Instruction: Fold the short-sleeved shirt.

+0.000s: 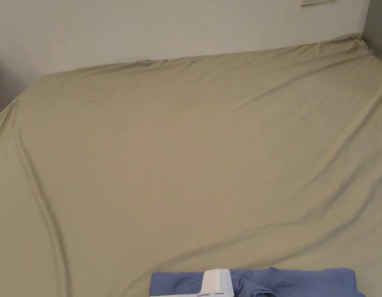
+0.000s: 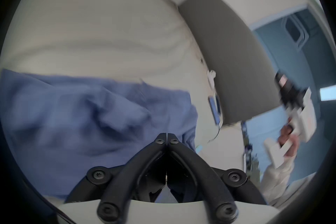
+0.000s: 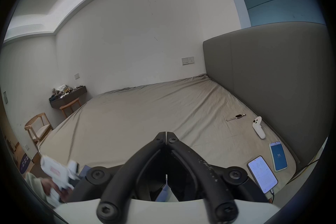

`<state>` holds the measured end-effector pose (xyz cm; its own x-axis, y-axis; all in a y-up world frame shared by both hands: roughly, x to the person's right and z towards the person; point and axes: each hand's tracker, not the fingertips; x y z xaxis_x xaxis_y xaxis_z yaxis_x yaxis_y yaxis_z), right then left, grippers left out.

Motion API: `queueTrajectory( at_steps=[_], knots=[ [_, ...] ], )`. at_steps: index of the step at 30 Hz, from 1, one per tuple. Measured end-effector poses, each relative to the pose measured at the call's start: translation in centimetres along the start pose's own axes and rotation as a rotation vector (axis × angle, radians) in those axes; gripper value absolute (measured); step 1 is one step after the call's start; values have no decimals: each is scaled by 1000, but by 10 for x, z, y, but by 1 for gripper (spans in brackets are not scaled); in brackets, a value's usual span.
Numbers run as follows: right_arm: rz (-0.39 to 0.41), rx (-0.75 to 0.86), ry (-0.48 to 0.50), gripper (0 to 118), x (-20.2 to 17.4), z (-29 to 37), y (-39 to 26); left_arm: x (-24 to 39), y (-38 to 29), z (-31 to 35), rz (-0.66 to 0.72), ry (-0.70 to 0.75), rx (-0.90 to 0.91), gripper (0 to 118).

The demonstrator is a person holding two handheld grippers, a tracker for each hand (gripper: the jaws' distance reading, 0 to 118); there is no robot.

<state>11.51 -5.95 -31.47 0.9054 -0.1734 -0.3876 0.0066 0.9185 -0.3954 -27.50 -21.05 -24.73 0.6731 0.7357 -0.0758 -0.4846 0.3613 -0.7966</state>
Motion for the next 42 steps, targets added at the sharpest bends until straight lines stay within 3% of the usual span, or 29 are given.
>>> queueTrajectory(
  at_steps=[6,9,10,11,12,13,18,20,21,22,23,24,25,27,32,36,38,42],
  knots=[
    [14,13,26,1,-1,-6,4,-83,45,123,104,193,132,0],
    [30,11,29,1,-10,-8,5,-128,51,146,179,161,84,1],
    [34,7,32,1,-11,-9,5,-143,53,150,225,115,51,12],
    [39,3,28,1,-14,-10,4,-162,54,149,302,45,34,39],
    [48,-2,22,1,-20,-11,5,-177,54,147,336,37,18,96],
    [52,-5,19,1,-23,-12,4,-187,54,142,368,45,2,118],
    [62,-23,-4,1,-35,-15,2,-200,51,118,382,45,-26,118],
    [60,-26,-10,1,-38,-16,2,-164,42,113,310,-29,5,118],
    [58,-27,-12,1,-40,-16,2,-160,42,111,312,-51,-5,107],
    [55,-29,-12,1,-41,-17,1,-156,42,108,339,-45,-12,78],
    [54,-34,-11,1,-42,-19,1,-199,45,99,360,-11,-47,35],
    [55,-37,-10,1,-43,-19,1,-200,42,91,320,69,-88,8],
    [57,-38,-9,1,-44,-20,1,-200,38,87,257,131,-114,8],
    [65,-41,-5,1,-44,-20,1,-191,34,94,299,61,-84,7],
    [47,-32,15,1,-36,-14,1,-162,43,122,355,150,-13,6],
    [29,-14,26,1,-25,-7,-3,-54,39,120,214,207,-13,6],
    [10,-6,35,1,-16,-1,-3,3,36,110,108,153,4,6],
    [2,8,22,1,1,17,-2,80,33,45,38,31,-25,6]
  ],
)
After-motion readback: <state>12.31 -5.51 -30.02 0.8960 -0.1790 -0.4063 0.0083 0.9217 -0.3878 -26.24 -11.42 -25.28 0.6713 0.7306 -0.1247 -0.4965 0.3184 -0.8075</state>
